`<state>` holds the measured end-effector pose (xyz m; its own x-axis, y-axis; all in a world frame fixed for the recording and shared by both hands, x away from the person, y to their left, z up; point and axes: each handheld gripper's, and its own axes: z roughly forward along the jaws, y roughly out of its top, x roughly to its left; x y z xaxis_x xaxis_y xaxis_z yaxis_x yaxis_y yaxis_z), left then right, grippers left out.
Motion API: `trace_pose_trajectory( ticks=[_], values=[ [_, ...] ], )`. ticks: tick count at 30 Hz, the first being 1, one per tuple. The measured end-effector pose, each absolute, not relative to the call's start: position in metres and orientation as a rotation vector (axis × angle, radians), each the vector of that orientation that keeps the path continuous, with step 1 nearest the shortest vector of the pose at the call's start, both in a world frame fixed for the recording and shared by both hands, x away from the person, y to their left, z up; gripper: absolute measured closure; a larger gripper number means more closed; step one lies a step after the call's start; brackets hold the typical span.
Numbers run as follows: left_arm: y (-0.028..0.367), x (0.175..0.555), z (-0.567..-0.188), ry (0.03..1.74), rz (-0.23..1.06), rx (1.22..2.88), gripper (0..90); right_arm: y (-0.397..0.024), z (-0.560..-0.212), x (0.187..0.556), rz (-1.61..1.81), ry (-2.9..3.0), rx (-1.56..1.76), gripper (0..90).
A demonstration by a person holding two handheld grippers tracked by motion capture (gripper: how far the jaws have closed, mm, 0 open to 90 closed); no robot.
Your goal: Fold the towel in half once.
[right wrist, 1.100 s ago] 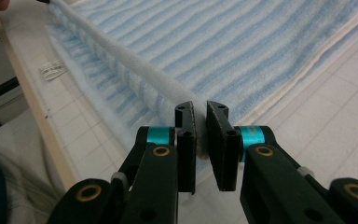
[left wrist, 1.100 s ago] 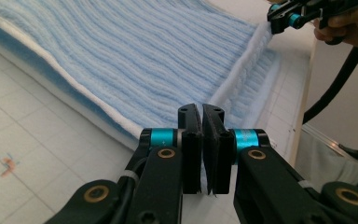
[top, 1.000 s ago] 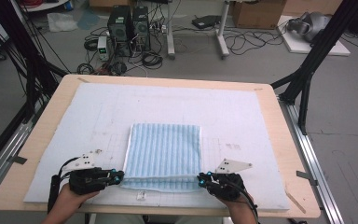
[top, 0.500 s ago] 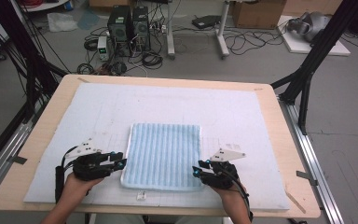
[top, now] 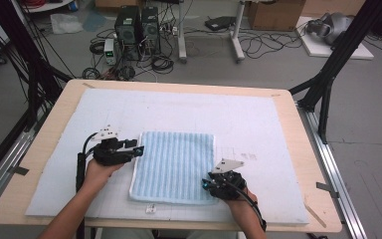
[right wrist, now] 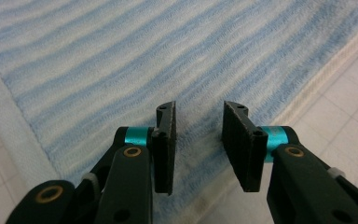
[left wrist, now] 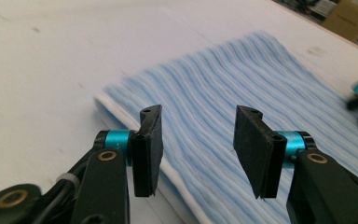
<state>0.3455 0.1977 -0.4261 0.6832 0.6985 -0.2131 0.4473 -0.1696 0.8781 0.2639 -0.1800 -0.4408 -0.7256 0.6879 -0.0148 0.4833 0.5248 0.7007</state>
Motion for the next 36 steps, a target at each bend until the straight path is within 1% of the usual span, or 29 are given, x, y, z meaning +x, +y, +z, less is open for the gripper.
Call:
trace_pose_trajectory(
  ticks=[2, 5, 6, 8, 10, 12, 16, 19, 21, 23, 24, 25, 26, 28, 33, 36],
  values=[
    [0.195, 0.358, -0.423, 0.906, 0.313, 1.819, 54.5, -0.181, -0.441, 0.263, 1.016, 2.478, 0.977, 64.4],
    [0.19, 0.375, -0.424, 0.922, 0.321, 1.821, 60.6, -0.182, -0.441, 0.265, 1.022, 2.482, 0.979, 62.5],
    [0.189, 0.378, -0.425, 0.925, 0.319, 1.826, 64.7, -0.183, -0.441, 0.265, 1.038, 2.482, 0.982, 61.1],
    [0.183, 0.387, -0.431, 0.942, 0.319, 1.859, 68.5, -0.185, -0.44, 0.265, 1.069, 2.474, 0.996, 60.6],
    [0.179, 0.391, -0.436, 0.971, 0.321, 1.88, 75.1, -0.187, -0.439, 0.265, 1.088, 2.463, 1.006, 60.1],
    [0.176, 0.395, -0.443, 1.001, 0.324, 1.903, 77.8, -0.19, -0.437, 0.266, 1.134, 2.442, 1.032, 59.1],
    [0.175, 0.399, -0.451, 1.059, 0.323, 1.943, 78.5, -0.195, -0.433, 0.273, 1.191, 2.39, 1.085, 56.2],
    [0.173, 0.397, -0.45, 1.055, 0.353, 1.963, 78.7, -0.195, -0.431, 0.284, 1.18, 2.348, 1.129, 50.9],
    [0.172, 0.396, -0.449, 1.07, 0.356, 1.968, 78.4, -0.194, -0.43, 0.298, 1.174, 2.295, 1.18, 51.2],
    [0.173, 0.395, -0.449, 1.071, 0.35, 1.972, 78.4, -0.192, -0.429, 0.318, 1.171, 2.265, 1.223, 57.1],
    [0.173, 0.395, -0.449, 1.073, 0.347, 1.965, 78.3, -0.19, -0.428, 0.327, 1.161, 2.258, 1.233, 62.2],
    [0.174, 0.395, -0.45, 1.076, 0.343, 1.961, 78.3, -0.188, -0.427, 0.333, 1.156, 2.253, 1.24, 65.0],
    [0.174, 0.395, -0.45, 1.081, 0.339, 1.952, 78.3, -0.185, -0.426, 0.344, 1.154, 2.248, 1.269, 70.8],
    [0.175, 0.395, -0.451, 1.076, 0.338, 1.951, 78.2, -0.178, -0.426, 0.358, 1.145, 2.242, 1.284, 76.4],
    [0.177, 0.395, -0.452, 1.079, 0.328, 1.937, 78.2, -0.172, -0.437, 0.382, 0.971, 2.23, 1.336, 80.8],
    [0.177, 0.395, -0.452, 1.082, 0.326, 1.929, 78.1, -0.179, -0.442, 0.387, 0.985, 2.203, 1.393, 82.4]
  ],
)
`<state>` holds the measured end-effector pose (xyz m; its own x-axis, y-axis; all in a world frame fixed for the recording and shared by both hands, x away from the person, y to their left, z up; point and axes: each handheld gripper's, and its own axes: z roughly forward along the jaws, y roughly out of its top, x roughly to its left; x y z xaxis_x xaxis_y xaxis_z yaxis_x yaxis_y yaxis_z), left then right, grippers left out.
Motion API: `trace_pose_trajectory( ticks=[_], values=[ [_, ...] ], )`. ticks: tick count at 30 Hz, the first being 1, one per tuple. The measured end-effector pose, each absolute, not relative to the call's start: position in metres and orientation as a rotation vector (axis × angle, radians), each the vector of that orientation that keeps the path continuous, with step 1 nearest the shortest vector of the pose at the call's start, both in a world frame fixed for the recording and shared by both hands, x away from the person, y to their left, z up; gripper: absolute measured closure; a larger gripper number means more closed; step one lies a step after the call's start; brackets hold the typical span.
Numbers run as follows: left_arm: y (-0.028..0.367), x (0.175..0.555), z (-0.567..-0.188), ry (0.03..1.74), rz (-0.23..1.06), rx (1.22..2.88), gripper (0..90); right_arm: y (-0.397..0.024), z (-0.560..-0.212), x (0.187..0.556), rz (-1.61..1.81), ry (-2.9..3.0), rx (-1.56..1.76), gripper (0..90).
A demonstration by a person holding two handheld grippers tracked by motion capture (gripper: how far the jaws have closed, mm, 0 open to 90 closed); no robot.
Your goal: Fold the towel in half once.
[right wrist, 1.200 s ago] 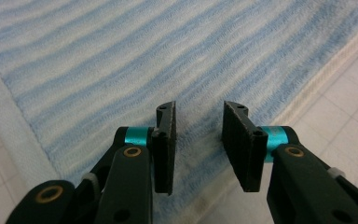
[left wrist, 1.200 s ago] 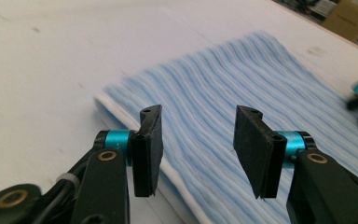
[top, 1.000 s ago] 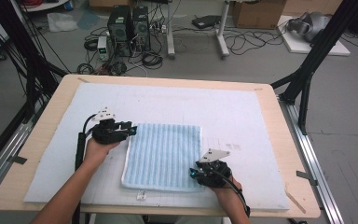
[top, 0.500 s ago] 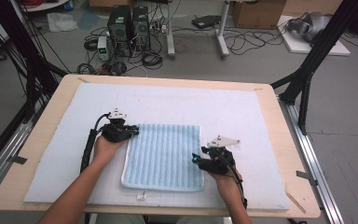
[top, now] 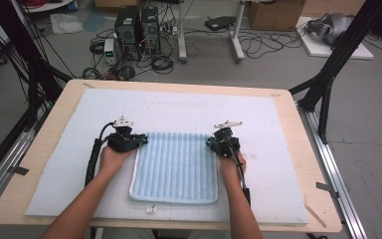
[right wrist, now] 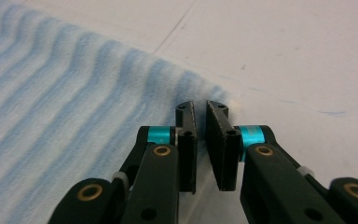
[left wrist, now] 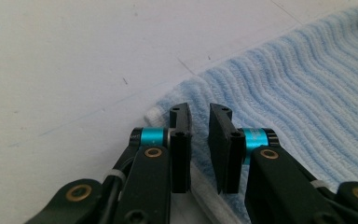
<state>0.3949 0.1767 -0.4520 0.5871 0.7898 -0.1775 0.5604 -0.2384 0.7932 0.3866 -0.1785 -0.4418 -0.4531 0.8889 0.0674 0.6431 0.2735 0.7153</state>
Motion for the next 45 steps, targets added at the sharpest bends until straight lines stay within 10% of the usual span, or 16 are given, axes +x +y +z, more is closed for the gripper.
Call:
trace_pose_trajectory(
  ticks=[9, 14, 23, 45],
  values=[
    [0.187, 0.385, -0.444, 1.022, 0.328, 1.846, 55.4, -0.194, -0.434, 0.377, 1.033, 2.148, 1.38, 71.0],
    [0.202, 0.367, -0.431, 0.936, 0.352, 1.718, 38.8, -0.211, -0.421, 0.351, 1.128, 2.115, 1.35, 40.7],
    [0.222, 0.341, -0.429, 0.865, 0.368, 1.679, 19.9, -0.228, -0.415, 0.312, 1.18, 2.137, 1.21, 13.3],
    [0.228, 0.336, -0.429, 0.853, 0.346, 1.66, 20.2, -0.245, -0.422, 0.303, 1.183, 2.052, 1.21, 10.9]
  ],
)
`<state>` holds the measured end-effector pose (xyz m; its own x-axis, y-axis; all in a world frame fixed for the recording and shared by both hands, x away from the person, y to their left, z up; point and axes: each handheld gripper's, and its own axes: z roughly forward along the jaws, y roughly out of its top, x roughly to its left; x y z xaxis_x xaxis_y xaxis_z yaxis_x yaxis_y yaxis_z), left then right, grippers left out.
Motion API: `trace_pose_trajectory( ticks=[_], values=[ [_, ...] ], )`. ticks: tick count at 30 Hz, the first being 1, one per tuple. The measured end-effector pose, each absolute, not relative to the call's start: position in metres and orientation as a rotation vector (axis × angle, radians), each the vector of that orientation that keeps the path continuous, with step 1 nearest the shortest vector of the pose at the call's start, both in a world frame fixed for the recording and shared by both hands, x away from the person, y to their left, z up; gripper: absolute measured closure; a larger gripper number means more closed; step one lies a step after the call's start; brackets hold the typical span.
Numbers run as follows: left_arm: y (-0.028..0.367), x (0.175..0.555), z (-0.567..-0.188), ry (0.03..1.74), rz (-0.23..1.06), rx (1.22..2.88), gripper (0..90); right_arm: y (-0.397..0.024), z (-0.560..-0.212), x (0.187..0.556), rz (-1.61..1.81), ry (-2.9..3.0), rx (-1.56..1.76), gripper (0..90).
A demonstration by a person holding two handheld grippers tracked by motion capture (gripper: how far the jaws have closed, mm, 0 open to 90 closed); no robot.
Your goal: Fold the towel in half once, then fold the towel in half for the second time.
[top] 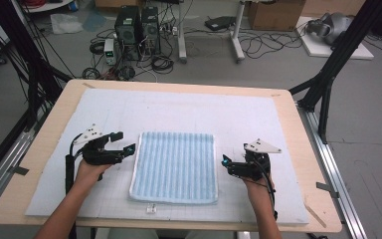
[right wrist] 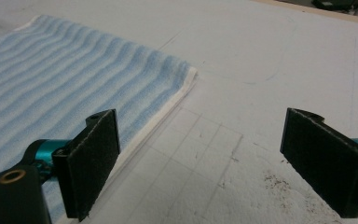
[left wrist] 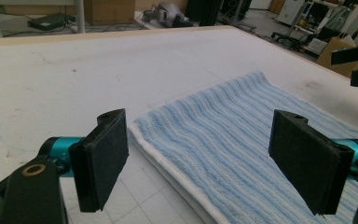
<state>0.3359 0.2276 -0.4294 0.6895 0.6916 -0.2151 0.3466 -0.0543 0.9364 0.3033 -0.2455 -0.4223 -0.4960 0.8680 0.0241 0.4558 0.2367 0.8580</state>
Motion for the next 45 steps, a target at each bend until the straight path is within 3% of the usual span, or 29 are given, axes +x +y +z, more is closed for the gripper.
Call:
trace_pose_trajectory(
  ticks=[16, 24, 45],
  values=[
    [0.228, 0.339, -0.434, 0.897, 0.324, 1.676, 19.2, -0.247, -0.423, 0.304, 1.195, 2.048, 1.226, 10.9],
    [0.227, 0.357, -0.435, 0.968, 0.374, 1.722, 21.1, -0.247, -0.423, 0.302, 1.2, 2.055, 1.227, 10.9],
    [0.2, 0.418, -0.448, 1.04, 0.379, 1.888, 40.1, -0.248, -0.426, 0.302, 1.216, 2.072, 1.24, 10.9]
  ],
)
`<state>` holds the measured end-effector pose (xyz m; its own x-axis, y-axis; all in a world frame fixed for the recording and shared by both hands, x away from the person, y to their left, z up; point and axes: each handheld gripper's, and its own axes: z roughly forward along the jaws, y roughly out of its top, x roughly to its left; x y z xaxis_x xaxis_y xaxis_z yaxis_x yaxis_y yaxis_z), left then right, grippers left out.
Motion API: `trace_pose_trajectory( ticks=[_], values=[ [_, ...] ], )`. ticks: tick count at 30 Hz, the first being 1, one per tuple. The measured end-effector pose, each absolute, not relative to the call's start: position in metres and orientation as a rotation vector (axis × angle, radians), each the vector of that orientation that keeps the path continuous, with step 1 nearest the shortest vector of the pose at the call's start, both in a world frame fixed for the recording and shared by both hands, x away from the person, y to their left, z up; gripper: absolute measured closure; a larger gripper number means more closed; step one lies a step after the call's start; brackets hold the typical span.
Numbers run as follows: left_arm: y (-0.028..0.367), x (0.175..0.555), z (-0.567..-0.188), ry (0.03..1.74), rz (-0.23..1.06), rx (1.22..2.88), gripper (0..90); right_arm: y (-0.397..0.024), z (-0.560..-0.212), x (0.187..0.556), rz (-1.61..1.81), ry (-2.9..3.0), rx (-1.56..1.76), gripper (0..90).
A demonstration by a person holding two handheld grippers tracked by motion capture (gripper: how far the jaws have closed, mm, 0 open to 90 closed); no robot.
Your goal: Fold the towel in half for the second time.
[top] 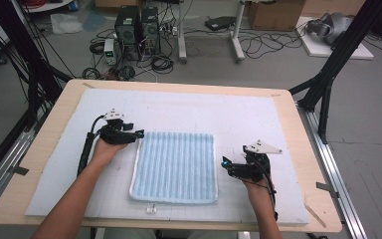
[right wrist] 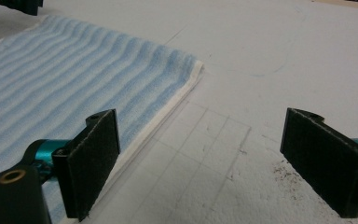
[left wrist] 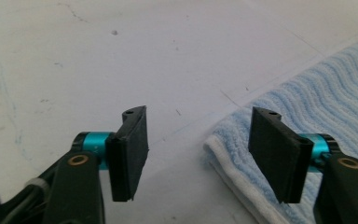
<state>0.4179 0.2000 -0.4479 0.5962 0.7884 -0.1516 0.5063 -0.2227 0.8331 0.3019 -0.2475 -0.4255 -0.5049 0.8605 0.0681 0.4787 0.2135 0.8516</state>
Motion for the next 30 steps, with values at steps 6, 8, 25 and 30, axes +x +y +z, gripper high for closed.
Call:
trace_pose_trajectory(
  ticks=[6, 8, 25, 30],
  values=[
    [0.192, 0.419, -0.45, 0.982, 0.387, 1.964, 55.0, -0.247, -0.426, 0.302, 1.216, 2.075, 1.238, 10.9],
    [0.189, 0.418, -0.451, 0.954, 0.395, 1.991, 62.4, -0.247, -0.426, 0.303, 1.215, 2.081, 1.243, 10.9],
    [0.196, 0.416, -0.444, 0.919, 0.309, 1.93, 86.8, -0.232, -0.423, 0.321, 1.235, 2.108, 1.251, 10.9],
    [0.198, 0.414, -0.44, 0.912, 0.3, 1.911, 86.8, -0.221, -0.426, 0.349, 1.214, 2.16, 1.276, 11.0]
  ],
)
